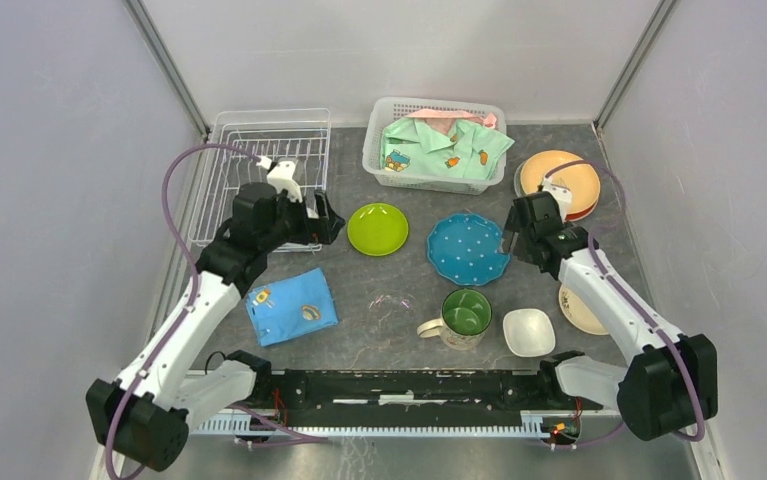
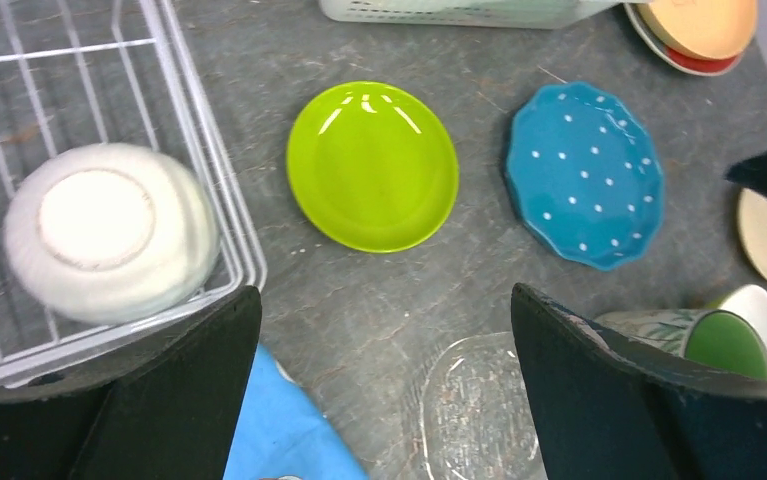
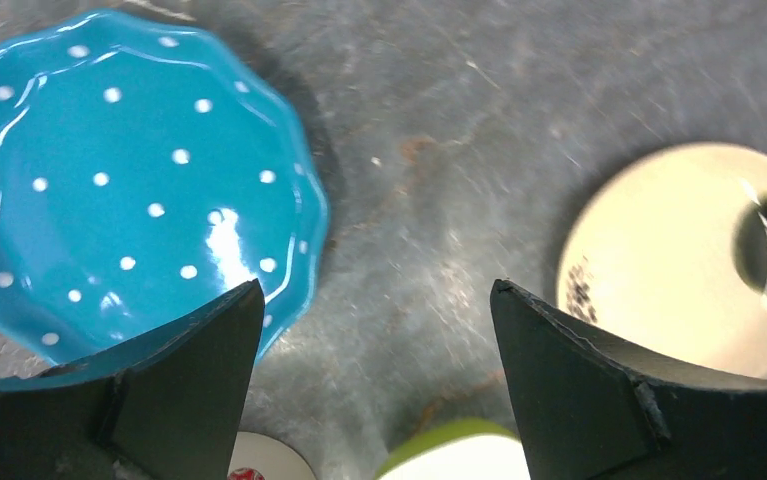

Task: Load the mixed dishes into the dish rack
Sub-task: Pick up the bowl from the center of the board.

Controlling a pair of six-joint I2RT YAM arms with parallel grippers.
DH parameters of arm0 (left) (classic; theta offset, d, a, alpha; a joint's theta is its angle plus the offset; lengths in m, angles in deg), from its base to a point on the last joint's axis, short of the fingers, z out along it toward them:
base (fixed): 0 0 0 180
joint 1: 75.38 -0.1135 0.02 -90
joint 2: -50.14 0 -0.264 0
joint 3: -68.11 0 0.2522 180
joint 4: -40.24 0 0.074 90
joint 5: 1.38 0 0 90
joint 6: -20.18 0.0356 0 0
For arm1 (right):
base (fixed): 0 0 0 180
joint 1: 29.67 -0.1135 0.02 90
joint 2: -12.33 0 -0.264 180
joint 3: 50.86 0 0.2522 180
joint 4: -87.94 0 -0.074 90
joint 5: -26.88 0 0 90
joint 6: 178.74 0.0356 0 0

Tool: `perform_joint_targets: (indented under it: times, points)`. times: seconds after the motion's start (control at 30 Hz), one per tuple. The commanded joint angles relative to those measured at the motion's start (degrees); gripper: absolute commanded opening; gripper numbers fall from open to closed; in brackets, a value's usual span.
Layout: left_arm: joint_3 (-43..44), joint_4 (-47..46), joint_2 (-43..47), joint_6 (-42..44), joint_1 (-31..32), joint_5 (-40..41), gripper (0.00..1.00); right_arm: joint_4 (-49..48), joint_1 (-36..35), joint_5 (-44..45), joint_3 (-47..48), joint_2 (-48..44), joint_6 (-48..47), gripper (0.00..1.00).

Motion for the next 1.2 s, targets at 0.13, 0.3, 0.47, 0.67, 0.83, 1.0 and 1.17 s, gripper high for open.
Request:
perform_joint_targets:
  times: [0.13,0.3,0.47,0.67,0.83,1.0,1.17]
  points:
    - [-5.0,-4.5,9.3,1.2,0.1,10.7,1.0,29.2,0.2,10.9,12.6,0.8,22.6,0.85]
    - [-5.8,-5.2,9.6,2.0,0.5,7.4,1.0,33.6,0.3,6.9,8.7,-3.2,28.5,0.82]
    - [-6.0,-4.7,11.0,2.9,0.9,8.6,1.0,31.4,0.3,3.2,1.4,-7.7,32.3,0.79]
    - [-6.8,-4.6,12.2,2.9,1.7,12.5,1.0,26.2,0.5,1.9,-2.2,-5.8,30.3,0.77]
    - [-6.5,-4.0,11.6,3.1,1.9,12.6,1.0,23.5,0.6,-4.9,-5.2,-2.6,30.3,0.66]
    - [-6.5,-3.9,12.2,3.6,1.9,12.7,1.0,22.3,0.6,-5.8,-7.1,-1.7,33.2,0.63]
    - [-6.7,-4.2,12.6,3.7,1.9,13.0,1.0,21.1,0.8,-5.9,-8.3,-1.5,34.6,0.62]
